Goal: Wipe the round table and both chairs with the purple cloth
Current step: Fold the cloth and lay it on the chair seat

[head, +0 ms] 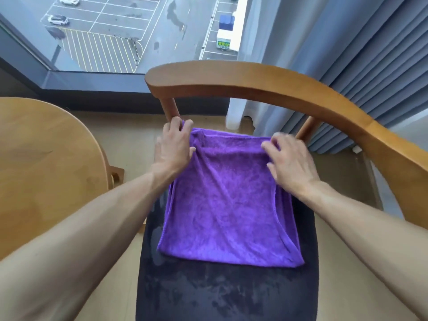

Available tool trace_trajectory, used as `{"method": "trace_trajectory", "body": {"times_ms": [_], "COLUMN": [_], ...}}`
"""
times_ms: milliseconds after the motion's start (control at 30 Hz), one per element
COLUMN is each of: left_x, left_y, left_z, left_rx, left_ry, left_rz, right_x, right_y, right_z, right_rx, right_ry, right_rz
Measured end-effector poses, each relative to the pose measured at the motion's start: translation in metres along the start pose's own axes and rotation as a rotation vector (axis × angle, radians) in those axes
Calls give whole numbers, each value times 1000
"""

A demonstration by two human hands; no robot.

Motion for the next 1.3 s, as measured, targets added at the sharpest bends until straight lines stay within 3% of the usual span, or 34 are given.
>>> {"method": "trace_trajectory", "body": {"times_ms": [100, 167, 233, 267, 300, 400, 467, 567, 700, 833, 967, 1033, 1167, 1300], "left_x": [-6, -10, -7, -2, 4, 29, 42, 51, 50, 49, 50, 46, 39, 29], "left_y": [-60, -112, -160, -177, -188, -201, -208, -215, -214, -216, -202, -190, -152, -105], "left_z": [-3, -3, 2, 4, 6, 11, 22, 29, 13, -22, -69, -99, -175, -232], "left_rx": [-58, 90, 251, 279, 295, 379, 506, 553, 561, 615, 489, 376, 81, 20], "left_ry": [27, -37, 33, 73, 106, -23, -229, -445, -724, -1066, -1273, -1384, -1383, -1535], "left_rz": [336, 630, 777, 760, 648, 52, -241, -462, -552, -663, -783, -780, -706, -701], "right_x": [29, 43, 47, 44, 39, 28, 31, 30, 22, 14, 6, 3, -11, -18], "right_y": [-65, -110, -146, -158, -167, -192, -203, -207, -203, -196, -175, -158, -116, -74], "right_z": [4, 9, 14, 16, 18, 26, 31, 32, 12, -17, -58, -82, -149, -213], "right_rx": [123, 252, 349, 376, 376, 442, 510, 498, 421, 298, 140, -2, -418, -454], "right_ry": [91, 115, 114, 129, 163, 300, 367, 527, 851, 1337, 1527, 1624, 1697, 1689], "right_rz": [-292, -422, -388, -272, -99, 412, 536, 669, 843, 1174, 1350, 1378, 1311, 1184]}}
Point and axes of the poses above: each hand's wrist, its own y-axis towards the middle knuckle, its own z-axis out of the palm, x = y × z, the point moved 4 cm from there along y, towards the middle knuckle, and after that the axes turned 3 degrees about y, right-handed, at the moved point
